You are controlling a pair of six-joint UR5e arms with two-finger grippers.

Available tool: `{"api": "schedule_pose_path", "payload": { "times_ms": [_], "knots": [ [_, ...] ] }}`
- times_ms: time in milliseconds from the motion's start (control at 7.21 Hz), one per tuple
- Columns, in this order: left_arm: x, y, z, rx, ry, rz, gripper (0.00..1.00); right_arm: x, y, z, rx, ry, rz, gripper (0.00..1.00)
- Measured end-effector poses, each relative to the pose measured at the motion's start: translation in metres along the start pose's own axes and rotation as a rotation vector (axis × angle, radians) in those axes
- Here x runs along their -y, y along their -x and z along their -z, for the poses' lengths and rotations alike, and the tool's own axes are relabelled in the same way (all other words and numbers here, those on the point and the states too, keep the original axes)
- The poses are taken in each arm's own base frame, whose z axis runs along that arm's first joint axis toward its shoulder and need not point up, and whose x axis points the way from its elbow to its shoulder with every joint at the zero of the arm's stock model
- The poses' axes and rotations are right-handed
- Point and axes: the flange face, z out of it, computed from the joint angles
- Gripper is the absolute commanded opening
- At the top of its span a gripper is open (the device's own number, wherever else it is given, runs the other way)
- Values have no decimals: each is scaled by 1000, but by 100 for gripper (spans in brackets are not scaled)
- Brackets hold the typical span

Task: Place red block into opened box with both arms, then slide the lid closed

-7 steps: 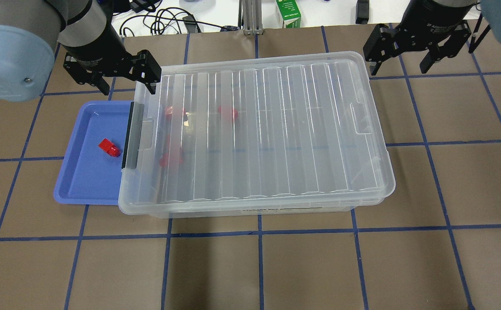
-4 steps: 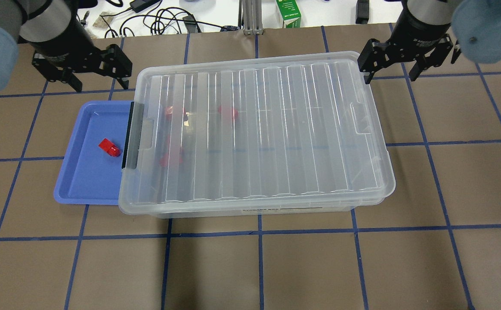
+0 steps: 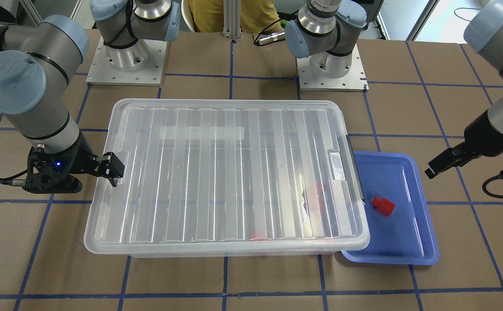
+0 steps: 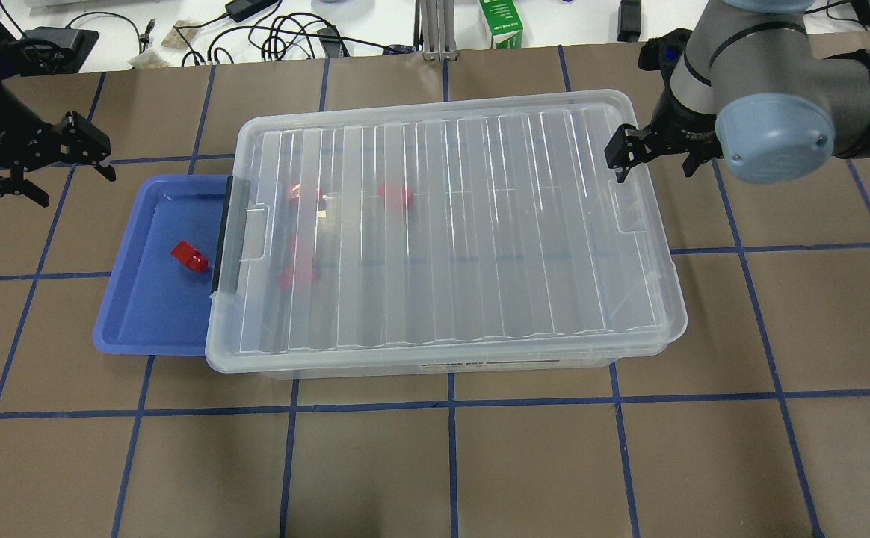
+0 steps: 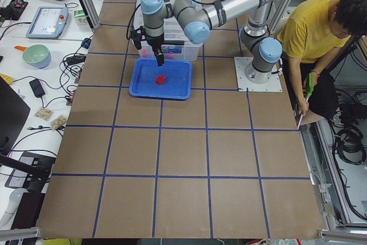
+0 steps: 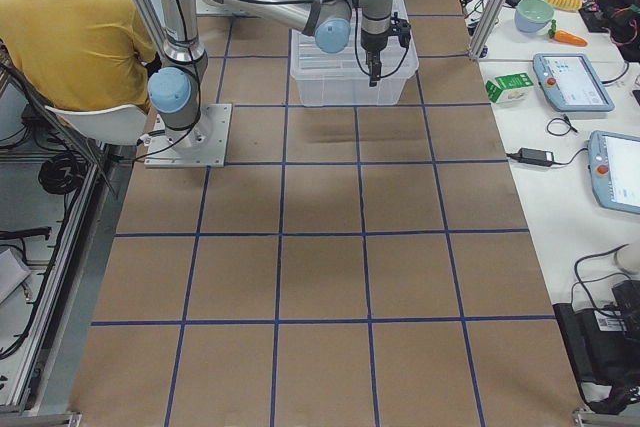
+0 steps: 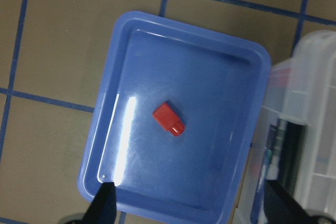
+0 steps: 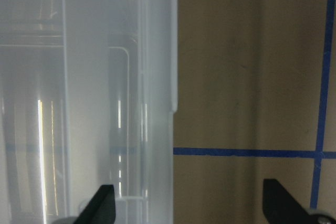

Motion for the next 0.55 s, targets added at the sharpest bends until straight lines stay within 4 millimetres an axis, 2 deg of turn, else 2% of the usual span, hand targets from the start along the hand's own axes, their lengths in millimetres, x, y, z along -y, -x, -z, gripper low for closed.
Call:
{"api": "schedule_pose_path", "payload": {
  "times_ms": [277, 416, 554],
  "knots": [
    [21, 18, -58, -3, 19, 106, 98, 1, -14, -2, -2, -6, -4, 100],
    [29, 17, -84, 1, -16, 174, 97, 2, -25, -4, -3, -4, -10, 100],
    [31, 5, -109, 1, -34, 237, 97, 2, -37, -5, -4, -1, -17, 100]
  ]
}}
